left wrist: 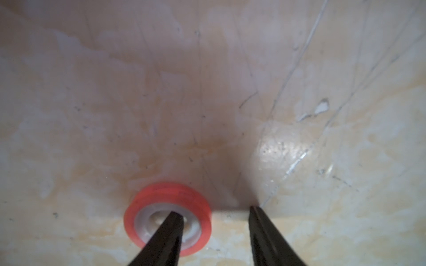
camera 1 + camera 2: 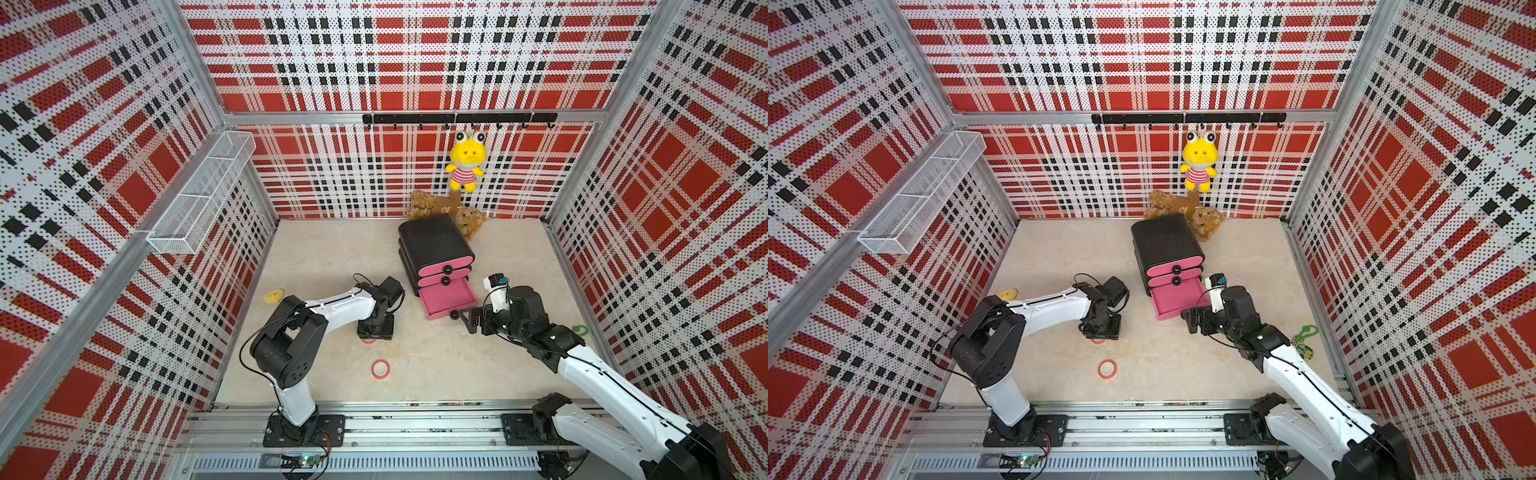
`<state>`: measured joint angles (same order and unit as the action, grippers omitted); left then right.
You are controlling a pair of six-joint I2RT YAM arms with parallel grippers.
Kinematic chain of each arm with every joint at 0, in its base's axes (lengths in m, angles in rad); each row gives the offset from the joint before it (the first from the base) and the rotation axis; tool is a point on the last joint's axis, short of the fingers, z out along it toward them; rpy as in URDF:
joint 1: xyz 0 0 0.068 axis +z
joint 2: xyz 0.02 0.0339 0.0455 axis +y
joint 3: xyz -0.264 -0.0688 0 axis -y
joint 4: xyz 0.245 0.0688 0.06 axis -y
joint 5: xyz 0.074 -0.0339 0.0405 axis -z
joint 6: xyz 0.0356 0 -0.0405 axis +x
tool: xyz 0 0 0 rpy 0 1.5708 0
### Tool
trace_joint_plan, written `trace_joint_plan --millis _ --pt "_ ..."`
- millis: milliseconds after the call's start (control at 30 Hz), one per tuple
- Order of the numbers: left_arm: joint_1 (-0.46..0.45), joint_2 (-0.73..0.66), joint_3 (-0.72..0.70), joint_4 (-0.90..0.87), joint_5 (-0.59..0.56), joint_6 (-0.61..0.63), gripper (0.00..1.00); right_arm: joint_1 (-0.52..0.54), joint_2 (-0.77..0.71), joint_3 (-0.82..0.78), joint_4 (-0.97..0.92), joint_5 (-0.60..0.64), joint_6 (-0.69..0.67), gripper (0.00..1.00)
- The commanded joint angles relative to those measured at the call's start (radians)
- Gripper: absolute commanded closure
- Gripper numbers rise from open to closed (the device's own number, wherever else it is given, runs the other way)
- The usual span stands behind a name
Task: Place the transparent tape into the drawer according to color
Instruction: Pick up the tape at the center of the board.
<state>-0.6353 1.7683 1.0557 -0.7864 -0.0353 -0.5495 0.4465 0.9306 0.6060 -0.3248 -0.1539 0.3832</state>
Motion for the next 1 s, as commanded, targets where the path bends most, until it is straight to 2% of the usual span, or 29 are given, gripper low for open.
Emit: trace_joint_plan --millis 0,233,467,800,967 --pt "-0.007 0.053 -0.01 0.009 0.003 0.023 0.69 -0.014 -0.02 0.009 -0.016 0.0 0.004 0.0" --pt "-0.016 0.081 -0.013 0.009 0.014 0.042 1.0 -0.016 -0.04 0.011 -0.035 0.0 0.009 0.0" --pt "-0.024 0.093 0.0 0.0 0.019 0.053 1.0 -0.021 -0.051 0.011 -0.047 -0.003 0.013 0.0" --pt "-0.027 0.033 0.133 -0.116 -0.02 0.057 1.0 -0.027 -0.058 0.015 -0.059 0.008 0.015 0.0" --pt "-0.048 0.011 0.195 -0.149 0.0 0.047 1.0 -0.032 -0.062 0.021 -0.071 0.023 0.017 0.0"
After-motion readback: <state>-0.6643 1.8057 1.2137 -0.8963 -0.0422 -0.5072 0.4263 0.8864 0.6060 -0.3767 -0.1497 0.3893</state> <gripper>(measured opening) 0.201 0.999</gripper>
